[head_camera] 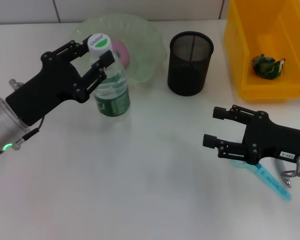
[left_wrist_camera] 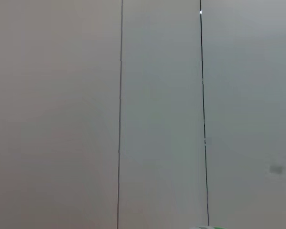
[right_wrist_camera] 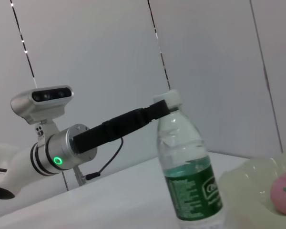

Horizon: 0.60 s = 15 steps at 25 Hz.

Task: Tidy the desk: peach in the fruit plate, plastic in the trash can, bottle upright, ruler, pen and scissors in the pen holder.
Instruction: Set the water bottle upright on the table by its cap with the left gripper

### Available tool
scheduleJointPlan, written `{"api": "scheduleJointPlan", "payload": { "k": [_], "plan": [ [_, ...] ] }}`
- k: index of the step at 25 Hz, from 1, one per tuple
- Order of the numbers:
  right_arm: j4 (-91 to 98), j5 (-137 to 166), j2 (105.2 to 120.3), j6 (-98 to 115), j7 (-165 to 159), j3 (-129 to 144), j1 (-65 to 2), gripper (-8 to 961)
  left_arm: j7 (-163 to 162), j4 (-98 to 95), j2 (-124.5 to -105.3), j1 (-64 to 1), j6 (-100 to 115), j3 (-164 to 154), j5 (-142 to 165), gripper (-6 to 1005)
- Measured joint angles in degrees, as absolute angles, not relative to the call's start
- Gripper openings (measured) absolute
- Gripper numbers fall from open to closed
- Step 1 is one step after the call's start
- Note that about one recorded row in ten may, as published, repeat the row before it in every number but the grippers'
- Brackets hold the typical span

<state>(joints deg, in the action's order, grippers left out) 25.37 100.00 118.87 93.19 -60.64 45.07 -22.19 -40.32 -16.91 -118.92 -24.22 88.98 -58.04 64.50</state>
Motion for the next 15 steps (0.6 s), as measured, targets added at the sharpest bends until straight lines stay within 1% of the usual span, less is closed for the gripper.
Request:
{"api": "scheduleJointPlan", "payload": {
  "k": [3,4,6,10,15],
  "plan": [
    [25.1,100.0,118.91,93.1,-60.6,45.1,-22.5,801,-39.3,-15.9,-119.0,-24.9,88.6,-58.0,64.4,442],
    [25.0,100.0,118.91,93.1,-60.4,45.1,-22.5,801,-38.6,-13.9,-119.05,-26.4,87.1,-58.0,64.4,442],
    [24.6,100.0,118.92,93.1,-60.0,45.1,-22.6,800,-38.5,-13.1,-119.1,-27.0,85.8,-58.0,64.4,441],
    [23.9,100.0,118.92,93.0,-59.4,44.7,-22.7,797,-38.3,-12.8,-119.12,-27.2,85.0,-58.0,64.4,439],
    [23.7,100.0,118.92,93.0,-59.2,44.7,-22.8,797,-37.9,-12.7,-119.19,-26.6,85.5,-58.0,63.9,501]
  ]
}}
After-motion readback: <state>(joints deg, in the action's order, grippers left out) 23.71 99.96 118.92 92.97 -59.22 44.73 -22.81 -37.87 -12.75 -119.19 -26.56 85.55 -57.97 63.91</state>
